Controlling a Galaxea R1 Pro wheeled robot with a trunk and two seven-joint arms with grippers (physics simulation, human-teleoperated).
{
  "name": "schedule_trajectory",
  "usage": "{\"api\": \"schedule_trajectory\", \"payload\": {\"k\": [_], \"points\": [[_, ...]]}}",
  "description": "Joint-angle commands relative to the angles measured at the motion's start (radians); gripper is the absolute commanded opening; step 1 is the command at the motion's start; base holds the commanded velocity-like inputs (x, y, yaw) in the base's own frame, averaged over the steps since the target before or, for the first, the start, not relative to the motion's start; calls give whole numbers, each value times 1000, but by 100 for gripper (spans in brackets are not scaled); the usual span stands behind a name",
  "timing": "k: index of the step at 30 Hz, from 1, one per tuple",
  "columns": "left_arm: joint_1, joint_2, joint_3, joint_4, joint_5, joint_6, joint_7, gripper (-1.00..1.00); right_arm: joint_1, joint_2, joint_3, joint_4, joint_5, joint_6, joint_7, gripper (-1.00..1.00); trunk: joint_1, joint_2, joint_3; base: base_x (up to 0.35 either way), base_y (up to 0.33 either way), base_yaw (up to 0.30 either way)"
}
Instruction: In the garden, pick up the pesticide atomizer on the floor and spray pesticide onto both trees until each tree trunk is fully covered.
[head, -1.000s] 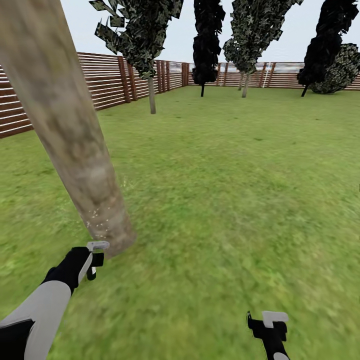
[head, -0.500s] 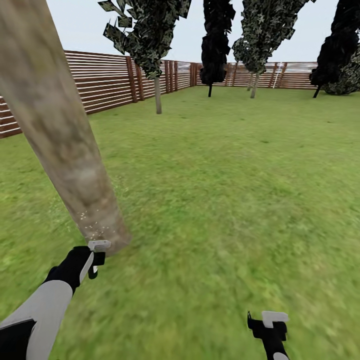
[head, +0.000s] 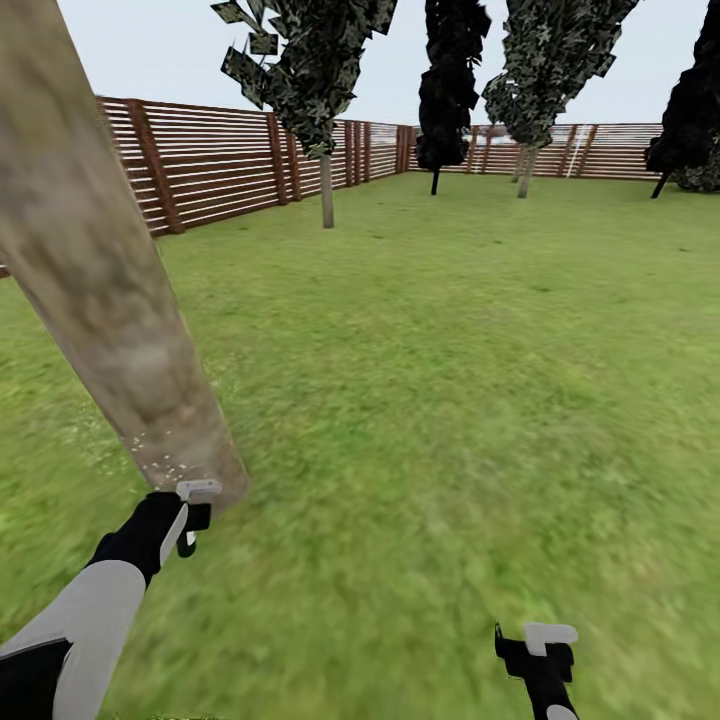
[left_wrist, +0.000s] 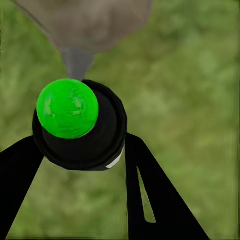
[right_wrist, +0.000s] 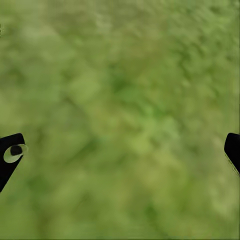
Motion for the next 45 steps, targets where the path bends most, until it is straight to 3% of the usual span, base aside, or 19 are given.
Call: {"api": "schedule_trajectory", "payload": {"k": [1, 16, 20, 23, 29, 45], "points": [[-1, -2, 4, -2, -9, 5, -3, -100, 0, 0, -7, 1, 10, -2, -2, 100, 0, 0, -1, 86, -275, 272], [-1, -7, 7, -4, -3, 6, -8, -100, 0, 0, -7, 1, 12, -2, -2, 100, 0, 0, -1, 88, -266, 276], [-3, -10, 6, -4, 45, 7, -13, -100, 0, 0, -7, 1, 11, -2, -2, 100, 0, 0, -1, 1, -17, 276], [-19, -14, -2, -6, 58, 25, -10, -100, 0, 0, -7, 1, 11, -2, -2, 100, 0, 0, -1, 0, -1, 276], [-18, -14, -5, -184, 59, 137, -13, -100, 0, -1, -7, 1, 10, -2, -2, 100, 0, 0, -1, 32, -55, 200], [-19, -17, -5, -267, 59, 207, -13, -100, 0, -3, -7, 1, 10, -2, -2, 100, 0, 0, -1, 33, -267, 2]]}}
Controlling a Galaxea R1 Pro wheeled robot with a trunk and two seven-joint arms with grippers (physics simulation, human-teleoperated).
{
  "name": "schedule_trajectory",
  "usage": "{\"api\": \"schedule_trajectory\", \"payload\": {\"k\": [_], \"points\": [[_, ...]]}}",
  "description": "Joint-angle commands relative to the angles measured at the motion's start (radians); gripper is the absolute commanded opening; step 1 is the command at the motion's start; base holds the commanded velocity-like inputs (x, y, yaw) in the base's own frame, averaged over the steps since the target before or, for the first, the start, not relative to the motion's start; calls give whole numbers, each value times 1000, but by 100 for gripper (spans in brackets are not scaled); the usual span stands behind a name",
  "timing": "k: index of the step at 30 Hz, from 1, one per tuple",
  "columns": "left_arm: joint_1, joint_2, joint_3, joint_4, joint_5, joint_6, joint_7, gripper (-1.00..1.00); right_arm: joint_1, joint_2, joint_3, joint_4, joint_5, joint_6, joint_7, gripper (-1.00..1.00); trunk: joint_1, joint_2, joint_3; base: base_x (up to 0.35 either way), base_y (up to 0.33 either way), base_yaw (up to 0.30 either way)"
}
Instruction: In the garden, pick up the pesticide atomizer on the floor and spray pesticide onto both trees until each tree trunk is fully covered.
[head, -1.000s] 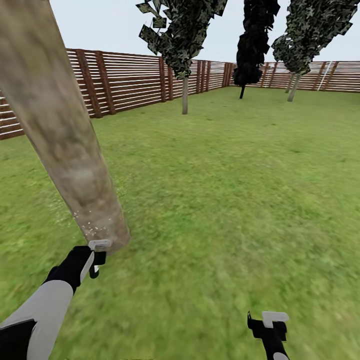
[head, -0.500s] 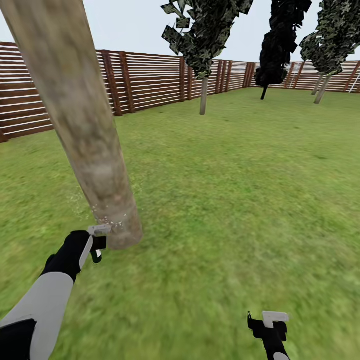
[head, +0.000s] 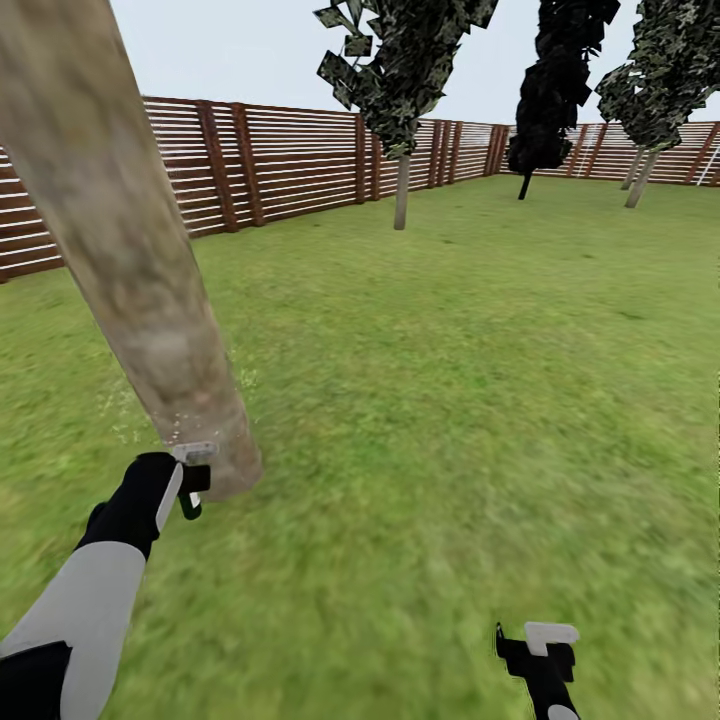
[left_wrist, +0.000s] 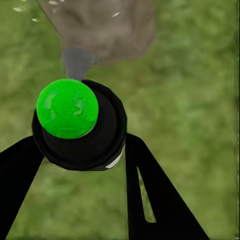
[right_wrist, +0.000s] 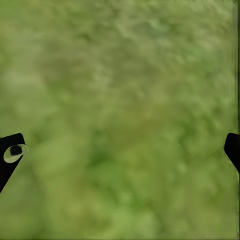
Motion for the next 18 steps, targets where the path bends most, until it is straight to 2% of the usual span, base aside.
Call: {"api": "schedule_trajectory", "payload": {"k": [1, 7, 16, 18], "points": [[-1, -1, 2, -1, -8, 5, -3, -100, -1, 0, -7, 1, 10, -2, -2, 100, 0, 0, -1, 173, -243, 0], [-1, -1, 2, -3, -8, 5, -2, -100, -1, 0, -7, 1, 10, -2, -2, 100, 0, 0, -1, 219, -209, 17], [-1, -1, 2, -2, -8, 5, -1, -100, -1, 1, -7, 1, 10, -2, -2, 100, 0, 0, -1, 186, -224, 182], [-1, -1, 2, -3, -8, 5, -1, -100, -1, 0, -7, 0, 10, -2, -2, 100, 0, 0, -1, 187, -227, 46]]}}
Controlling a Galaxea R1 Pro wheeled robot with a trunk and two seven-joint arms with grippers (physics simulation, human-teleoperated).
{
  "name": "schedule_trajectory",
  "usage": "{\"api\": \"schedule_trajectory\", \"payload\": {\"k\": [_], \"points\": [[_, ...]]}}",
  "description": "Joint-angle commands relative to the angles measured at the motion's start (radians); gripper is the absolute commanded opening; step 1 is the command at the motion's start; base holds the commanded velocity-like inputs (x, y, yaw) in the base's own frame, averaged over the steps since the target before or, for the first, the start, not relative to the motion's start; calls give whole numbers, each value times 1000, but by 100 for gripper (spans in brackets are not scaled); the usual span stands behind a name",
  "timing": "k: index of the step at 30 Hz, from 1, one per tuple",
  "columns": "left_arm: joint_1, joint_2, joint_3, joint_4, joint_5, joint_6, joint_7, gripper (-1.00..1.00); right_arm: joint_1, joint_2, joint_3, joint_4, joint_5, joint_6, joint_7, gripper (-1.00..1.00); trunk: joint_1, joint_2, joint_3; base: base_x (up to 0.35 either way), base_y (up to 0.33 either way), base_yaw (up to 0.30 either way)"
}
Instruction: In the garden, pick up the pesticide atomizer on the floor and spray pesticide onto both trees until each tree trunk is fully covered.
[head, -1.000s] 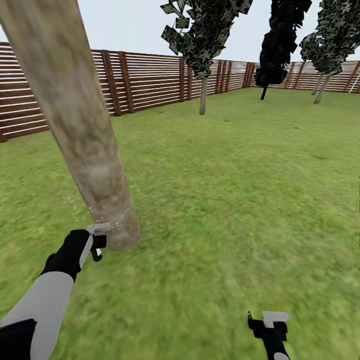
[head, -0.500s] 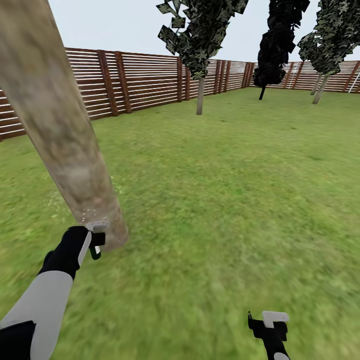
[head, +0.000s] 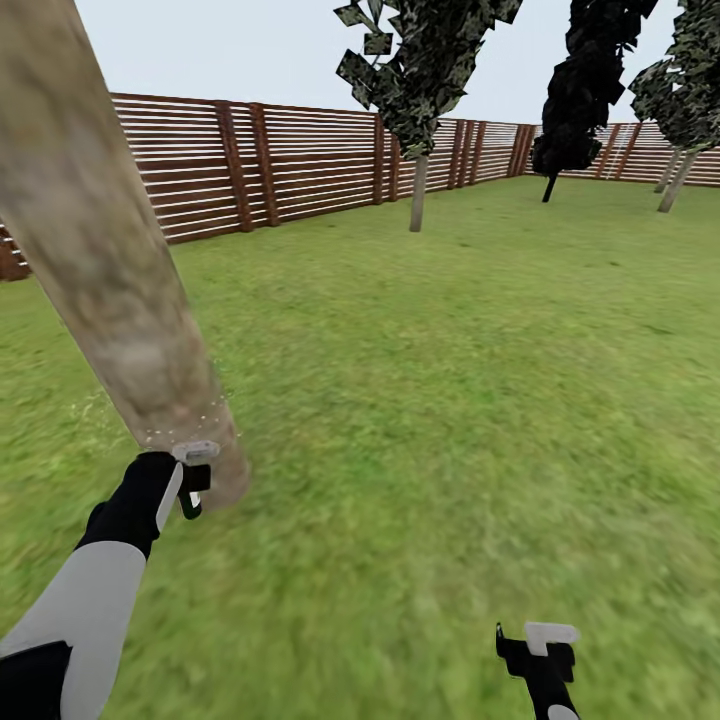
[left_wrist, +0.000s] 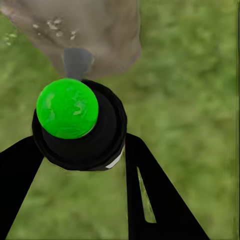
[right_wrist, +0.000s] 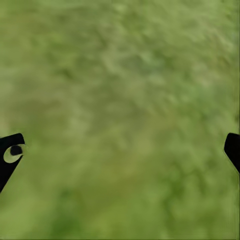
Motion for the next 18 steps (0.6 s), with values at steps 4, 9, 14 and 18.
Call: {"api": "schedule_trajectory", "payload": {"k": [4, 9, 14, 18], "points": [[-2, 0, 1, -2, -7, 5, -3, -100, -1, 0, -7, 1, 10, -2, -3, 100, 0, 0, -1, 216, -216, 2], [-1, 0, 1, -2, -7, 6, -3, -100, -1, 0, -7, 1, 10, -2, -3, 100, 0, 0, -1, 182, -223, 0], [11, 5, 0, -1, -11, 6, -3, -100, -1, 0, -7, 1, 10, -2, -3, 100, 0, 0, 0, -160, -233, 104], [15, 20, 6, 1, -18, 3, 4, -100, -1, 0, -7, 1, 10, -2, -3, 100, 0, 0, 1, -117, -200, 266]]}}
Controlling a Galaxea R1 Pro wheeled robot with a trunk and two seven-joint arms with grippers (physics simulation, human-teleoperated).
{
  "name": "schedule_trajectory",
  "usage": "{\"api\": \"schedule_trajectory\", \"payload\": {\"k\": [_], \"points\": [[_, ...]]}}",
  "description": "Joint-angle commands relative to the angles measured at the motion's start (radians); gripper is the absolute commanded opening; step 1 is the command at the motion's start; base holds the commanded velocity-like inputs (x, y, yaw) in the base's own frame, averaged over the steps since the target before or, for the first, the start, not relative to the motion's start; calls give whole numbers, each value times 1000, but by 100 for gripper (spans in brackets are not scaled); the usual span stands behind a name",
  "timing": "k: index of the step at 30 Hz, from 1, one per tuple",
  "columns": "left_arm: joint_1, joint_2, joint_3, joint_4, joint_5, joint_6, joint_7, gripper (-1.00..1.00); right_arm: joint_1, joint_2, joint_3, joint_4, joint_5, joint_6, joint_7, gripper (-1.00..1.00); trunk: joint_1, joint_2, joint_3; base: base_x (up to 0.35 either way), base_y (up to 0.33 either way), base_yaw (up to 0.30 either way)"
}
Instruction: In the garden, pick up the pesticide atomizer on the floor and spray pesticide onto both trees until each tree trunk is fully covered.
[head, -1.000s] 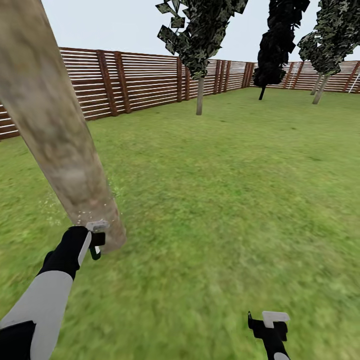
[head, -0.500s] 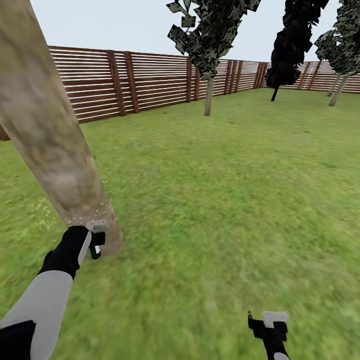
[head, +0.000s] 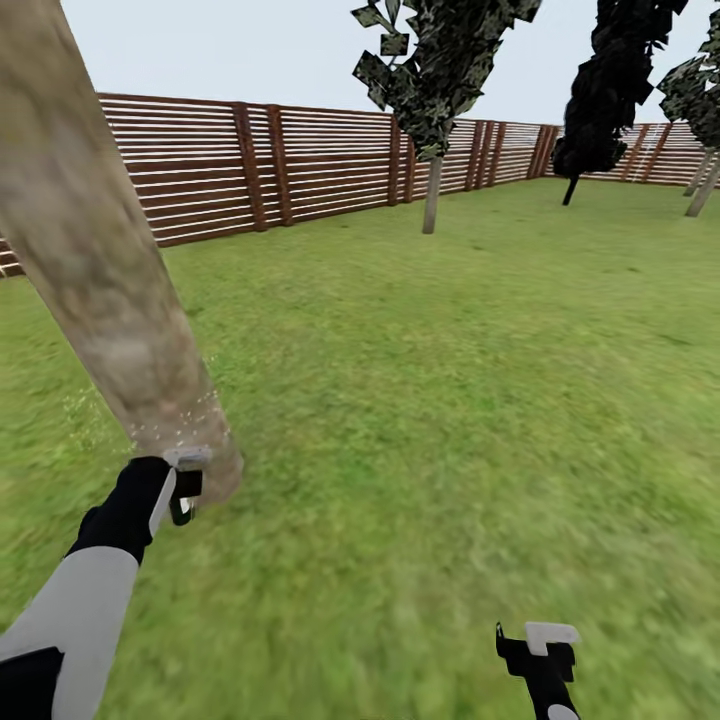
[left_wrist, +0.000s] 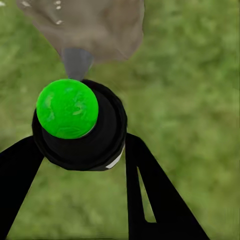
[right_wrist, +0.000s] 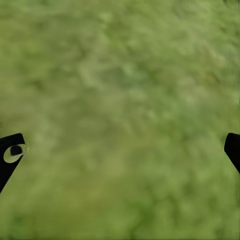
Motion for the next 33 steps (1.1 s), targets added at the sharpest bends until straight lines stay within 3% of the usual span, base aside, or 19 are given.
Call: {"api": "schedule_trajectory", "payload": {"k": [1, 7, 11, 16, 23, 33], "points": [[1, 11, 2, 1, -3, 4, 1, -100, 0, 0, -7, 0, 10, -2, -2, 100, 0, 0, 0, 28, -39, 270], [25, 13, 2, 13, -3, -5, 12, -100, 0, 0, -7, 0, 10, -2, -2, 100, 0, 0, 2, 5, -7, 270], [44, 10, -4, 14, 0, -8, 78, -100, 0, 0, -7, 0, 10, -2, -2, 100, 0, 0, 3, 206, -11, 136], [46, -6, -3, 17, 7, -8, 74, -100, 0, 0, -7, 0, 10, -2, -2, 100, 0, 0, 3, 138, -208, 5], [46, -4, -3, 17, 5, -8, 82, -100, 0, 0, -7, 0, 10, -2, -2, 100, 0, 0, 3, 4, -275, 25], [47, -5, -4, 17, 1, -8, 88, -100, 0, 0, -7, 0, 10, -2, -2, 100, 0, 0, 3, 143, -259, 260]]}}
